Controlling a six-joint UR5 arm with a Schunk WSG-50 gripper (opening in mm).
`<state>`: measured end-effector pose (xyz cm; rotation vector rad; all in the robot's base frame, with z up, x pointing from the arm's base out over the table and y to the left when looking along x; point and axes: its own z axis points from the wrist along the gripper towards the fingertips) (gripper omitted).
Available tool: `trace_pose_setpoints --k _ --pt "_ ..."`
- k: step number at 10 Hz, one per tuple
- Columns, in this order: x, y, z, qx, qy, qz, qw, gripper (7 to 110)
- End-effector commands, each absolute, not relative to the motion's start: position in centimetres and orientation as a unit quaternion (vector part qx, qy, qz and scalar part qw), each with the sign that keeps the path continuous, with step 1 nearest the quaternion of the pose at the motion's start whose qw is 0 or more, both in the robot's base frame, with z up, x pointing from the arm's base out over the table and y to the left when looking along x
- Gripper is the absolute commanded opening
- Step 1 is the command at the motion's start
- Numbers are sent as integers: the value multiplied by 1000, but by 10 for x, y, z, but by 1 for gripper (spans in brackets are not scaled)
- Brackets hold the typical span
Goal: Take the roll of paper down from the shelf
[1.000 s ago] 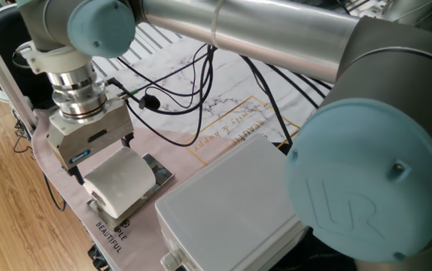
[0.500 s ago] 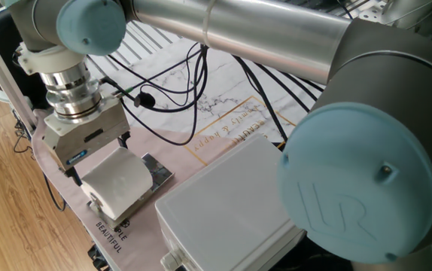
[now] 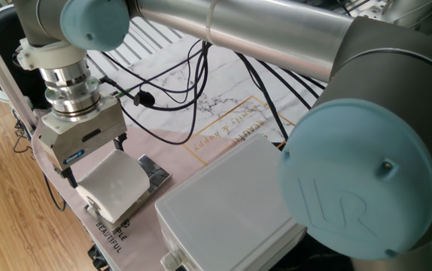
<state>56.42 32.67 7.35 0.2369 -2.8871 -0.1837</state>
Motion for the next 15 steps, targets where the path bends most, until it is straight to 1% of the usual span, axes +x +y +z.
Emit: trace_pose_setpoints --k 1,5,10,15 --pt "566 326 68 95 -987 -56 117 107" --pt "565 313 64 111 -986 -24 119 107" --pt "563 303 68 113 -986 -11 122 107" --pt "544 306 66 67 -986 -19 152 107"
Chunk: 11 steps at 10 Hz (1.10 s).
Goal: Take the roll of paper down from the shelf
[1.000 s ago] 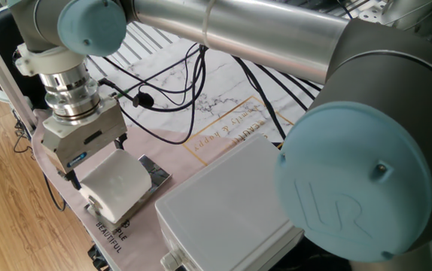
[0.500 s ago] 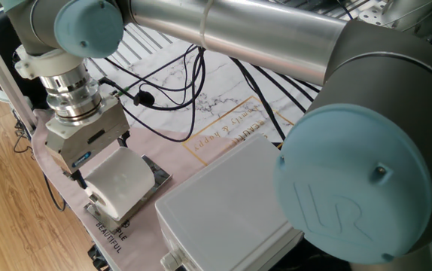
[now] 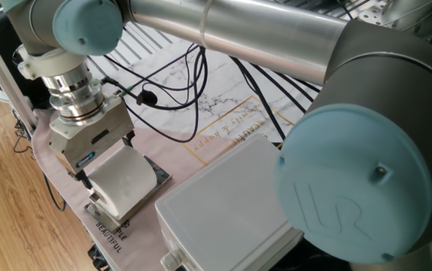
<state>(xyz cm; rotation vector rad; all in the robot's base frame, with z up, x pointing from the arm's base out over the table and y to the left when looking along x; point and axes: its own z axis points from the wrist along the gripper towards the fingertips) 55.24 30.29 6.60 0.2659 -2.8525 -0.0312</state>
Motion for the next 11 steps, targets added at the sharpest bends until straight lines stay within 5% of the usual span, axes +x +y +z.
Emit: trace_pose_setpoints --k 1,7,8,10,11 --pt "544 308 64 61 -986 -24 150 107" --pt "546 313 63 29 -989 -32 144 107" --pt "545 311 63 30 -989 -28 145 88" --pt "545 312 62 29 -989 -29 145 88" --pt "546 308 61 31 -989 -21 144 107"
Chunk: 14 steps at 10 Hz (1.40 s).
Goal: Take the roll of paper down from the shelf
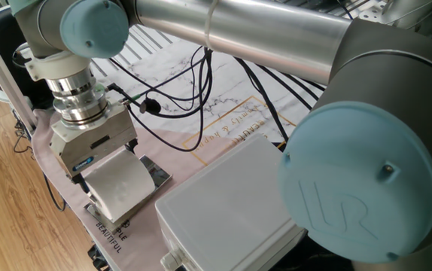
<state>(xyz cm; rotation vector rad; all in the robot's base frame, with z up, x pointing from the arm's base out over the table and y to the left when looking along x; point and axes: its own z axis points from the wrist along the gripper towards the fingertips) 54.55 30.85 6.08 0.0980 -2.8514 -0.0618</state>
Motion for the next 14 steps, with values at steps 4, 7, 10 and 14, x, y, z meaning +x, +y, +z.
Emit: trace_pose_setpoints --k 4,7,10,14 --pt "547 312 58 27 -989 -28 140 107" --pt "548 313 56 24 -990 -29 136 88" --pt "549 315 52 21 -990 -30 133 88" --pt "549 316 52 19 -990 -31 133 88"
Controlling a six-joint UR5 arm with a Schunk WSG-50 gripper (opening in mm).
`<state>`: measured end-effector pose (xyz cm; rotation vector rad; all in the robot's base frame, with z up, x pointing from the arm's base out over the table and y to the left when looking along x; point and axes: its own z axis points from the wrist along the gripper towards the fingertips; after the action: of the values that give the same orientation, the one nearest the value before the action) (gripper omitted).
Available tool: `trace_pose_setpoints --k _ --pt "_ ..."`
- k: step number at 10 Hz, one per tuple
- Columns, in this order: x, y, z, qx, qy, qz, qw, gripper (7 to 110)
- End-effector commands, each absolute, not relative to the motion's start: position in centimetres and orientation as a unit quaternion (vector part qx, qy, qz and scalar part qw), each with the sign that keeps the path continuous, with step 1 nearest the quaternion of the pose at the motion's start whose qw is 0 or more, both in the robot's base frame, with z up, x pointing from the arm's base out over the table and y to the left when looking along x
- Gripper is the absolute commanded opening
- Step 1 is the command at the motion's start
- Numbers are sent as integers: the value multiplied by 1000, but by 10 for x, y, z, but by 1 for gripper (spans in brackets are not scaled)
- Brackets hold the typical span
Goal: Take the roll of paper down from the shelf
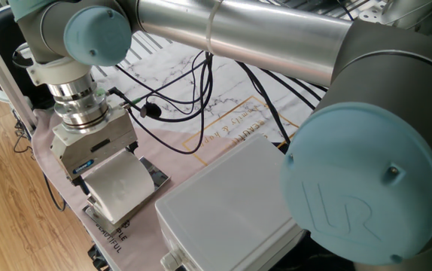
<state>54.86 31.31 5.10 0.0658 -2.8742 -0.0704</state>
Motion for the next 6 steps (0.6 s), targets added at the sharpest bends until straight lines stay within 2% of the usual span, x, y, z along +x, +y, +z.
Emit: trace_pose_setpoints --k 1,4,5,6 --pt "550 317 52 19 -991 -32 131 88" --pt "552 318 51 15 -991 -32 127 88" --pt "552 319 52 11 -991 -32 129 66" --pt "551 318 53 7 -991 -28 132 66"
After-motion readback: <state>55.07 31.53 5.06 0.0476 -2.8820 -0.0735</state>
